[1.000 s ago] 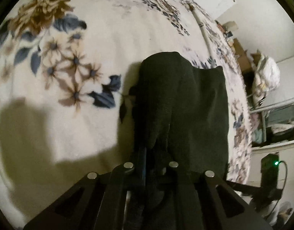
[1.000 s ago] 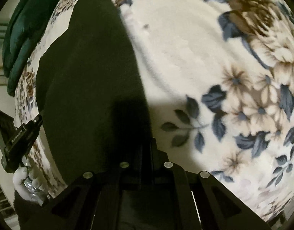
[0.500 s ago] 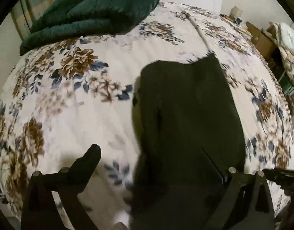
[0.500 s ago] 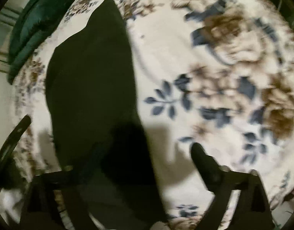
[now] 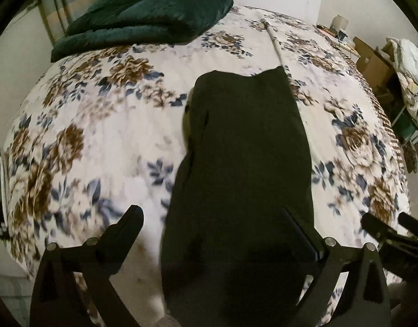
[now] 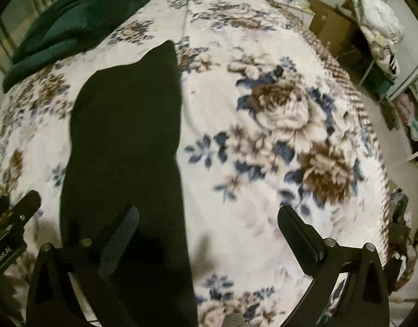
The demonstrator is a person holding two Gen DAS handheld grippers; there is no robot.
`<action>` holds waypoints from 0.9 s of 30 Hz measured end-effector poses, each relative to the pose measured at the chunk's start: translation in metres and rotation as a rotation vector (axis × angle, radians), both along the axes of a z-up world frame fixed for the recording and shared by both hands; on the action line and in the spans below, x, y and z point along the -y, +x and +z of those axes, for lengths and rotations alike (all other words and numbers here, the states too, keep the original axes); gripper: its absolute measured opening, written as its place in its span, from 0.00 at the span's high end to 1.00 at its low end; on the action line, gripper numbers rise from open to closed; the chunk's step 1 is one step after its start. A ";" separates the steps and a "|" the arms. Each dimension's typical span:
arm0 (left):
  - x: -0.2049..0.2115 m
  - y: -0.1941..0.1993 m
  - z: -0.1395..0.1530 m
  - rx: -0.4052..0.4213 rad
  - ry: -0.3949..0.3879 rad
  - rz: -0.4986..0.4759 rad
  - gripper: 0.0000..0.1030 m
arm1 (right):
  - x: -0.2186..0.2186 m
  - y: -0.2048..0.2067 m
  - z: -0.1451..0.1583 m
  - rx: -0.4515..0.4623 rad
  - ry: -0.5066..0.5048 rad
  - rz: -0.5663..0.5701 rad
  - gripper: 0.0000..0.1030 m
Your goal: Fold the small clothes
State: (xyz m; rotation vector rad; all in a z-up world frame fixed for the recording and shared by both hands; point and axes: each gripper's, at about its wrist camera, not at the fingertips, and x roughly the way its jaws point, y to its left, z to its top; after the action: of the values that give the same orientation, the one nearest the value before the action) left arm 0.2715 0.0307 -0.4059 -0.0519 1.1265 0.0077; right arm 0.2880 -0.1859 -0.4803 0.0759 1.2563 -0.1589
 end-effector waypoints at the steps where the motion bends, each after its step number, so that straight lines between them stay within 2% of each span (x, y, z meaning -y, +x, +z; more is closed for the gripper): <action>1: 0.000 -0.010 0.001 -0.007 0.004 0.004 0.02 | -0.001 -0.009 -0.001 -0.005 0.008 0.004 0.00; 5: -0.008 -0.048 -0.008 -0.054 0.010 0.038 0.02 | -0.001 -0.053 -0.017 -0.074 0.073 0.025 0.00; 11: -0.038 -0.119 -0.059 -0.220 -0.010 0.096 0.02 | 0.011 -0.108 -0.072 -0.225 0.253 -0.002 0.00; 14: -0.056 -0.144 -0.092 -0.299 -0.072 0.120 0.02 | 0.019 -0.129 -0.106 -0.300 0.324 -0.023 0.00; 18: -0.079 -0.158 -0.136 -0.379 -0.224 0.151 0.02 | 0.023 -0.152 -0.149 -0.369 0.452 -0.032 0.00; 20: -0.084 -0.158 -0.153 -0.403 -0.282 0.161 0.03 | 0.024 -0.161 -0.169 -0.393 0.560 -0.037 0.00; 23: -0.082 -0.154 -0.174 -0.412 -0.376 0.153 0.03 | 0.026 -0.169 -0.194 -0.417 0.668 -0.066 0.00; 26: -0.069 -0.147 -0.187 -0.422 -0.409 0.113 0.04 | 0.028 -0.175 -0.212 -0.433 0.719 -0.098 0.06; 27: -0.063 -0.144 -0.192 -0.426 -0.406 0.095 0.04 | 0.028 -0.176 -0.218 -0.437 0.729 -0.105 0.11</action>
State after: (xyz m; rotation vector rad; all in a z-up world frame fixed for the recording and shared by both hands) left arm 0.1274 0.0937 -0.5981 -0.4847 1.5361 -0.1310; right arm 0.1119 -0.2141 -0.6978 0.7701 1.6950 0.2130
